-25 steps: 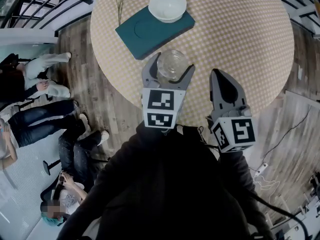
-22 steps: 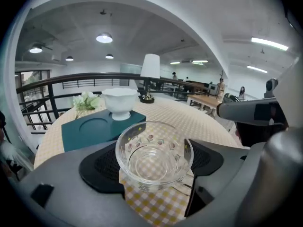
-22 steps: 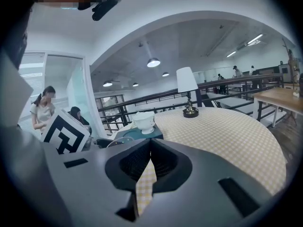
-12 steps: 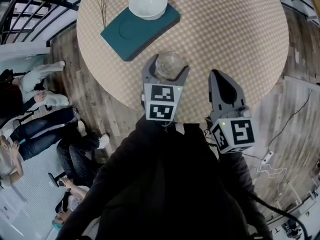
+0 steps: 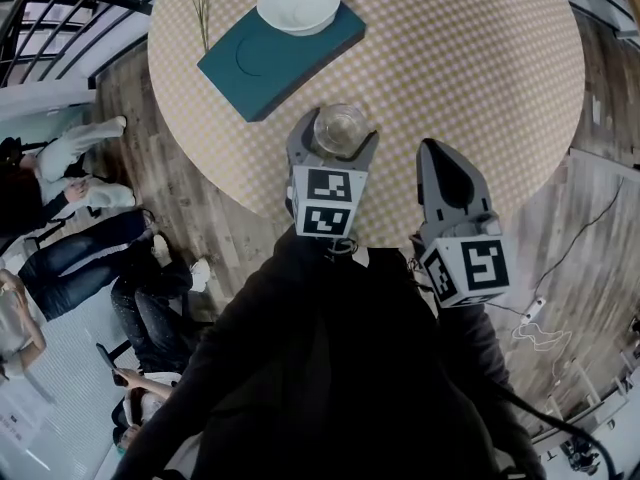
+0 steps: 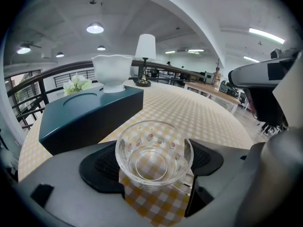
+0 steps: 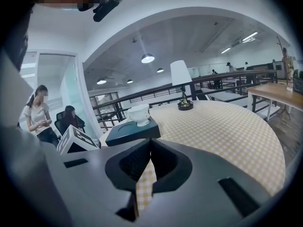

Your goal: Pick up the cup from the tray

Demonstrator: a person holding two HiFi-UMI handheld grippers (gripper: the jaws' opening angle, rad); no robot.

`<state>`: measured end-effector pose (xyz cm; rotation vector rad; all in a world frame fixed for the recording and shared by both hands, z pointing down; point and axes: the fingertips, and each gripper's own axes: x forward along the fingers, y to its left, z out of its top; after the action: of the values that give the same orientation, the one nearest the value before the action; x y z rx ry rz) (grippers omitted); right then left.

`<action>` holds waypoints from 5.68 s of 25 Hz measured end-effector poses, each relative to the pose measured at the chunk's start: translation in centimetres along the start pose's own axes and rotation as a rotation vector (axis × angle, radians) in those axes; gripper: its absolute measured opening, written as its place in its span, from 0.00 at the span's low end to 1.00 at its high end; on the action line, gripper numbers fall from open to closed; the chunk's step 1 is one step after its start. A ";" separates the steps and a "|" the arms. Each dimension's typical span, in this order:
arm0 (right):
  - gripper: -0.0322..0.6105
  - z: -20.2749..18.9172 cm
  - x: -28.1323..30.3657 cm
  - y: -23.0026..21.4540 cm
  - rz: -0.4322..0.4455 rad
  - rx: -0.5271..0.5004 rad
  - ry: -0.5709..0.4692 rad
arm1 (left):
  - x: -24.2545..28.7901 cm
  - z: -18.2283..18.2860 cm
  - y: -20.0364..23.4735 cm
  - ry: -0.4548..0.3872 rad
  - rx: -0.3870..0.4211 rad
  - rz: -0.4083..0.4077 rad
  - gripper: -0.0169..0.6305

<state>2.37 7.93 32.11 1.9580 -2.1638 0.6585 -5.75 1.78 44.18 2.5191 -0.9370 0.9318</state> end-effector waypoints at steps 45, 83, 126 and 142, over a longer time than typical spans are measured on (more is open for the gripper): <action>0.06 9.6 -4.0 9.2 0.286 -0.215 -0.215 | -23.9 11.3 0.4 -0.630 -0.264 0.280 0.04; 0.06 11.2 -3.8 9.2 0.313 -0.240 -0.245 | -23.8 14.3 -0.5 -0.667 -0.155 0.306 0.04; 0.06 9.7 3.9 7.4 0.277 -0.223 -0.125 | -19.4 15.7 5.4 -0.629 -0.178 0.280 0.04; 0.06 10.0 16.3 -0.2 0.103 -0.226 -0.018 | -10.8 15.1 14.9 -0.481 -0.273 0.277 0.04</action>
<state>2.08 -10.99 29.66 1.7554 -2.2499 0.3907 -14.81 -11.30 26.44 2.4498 -1.4700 0.2243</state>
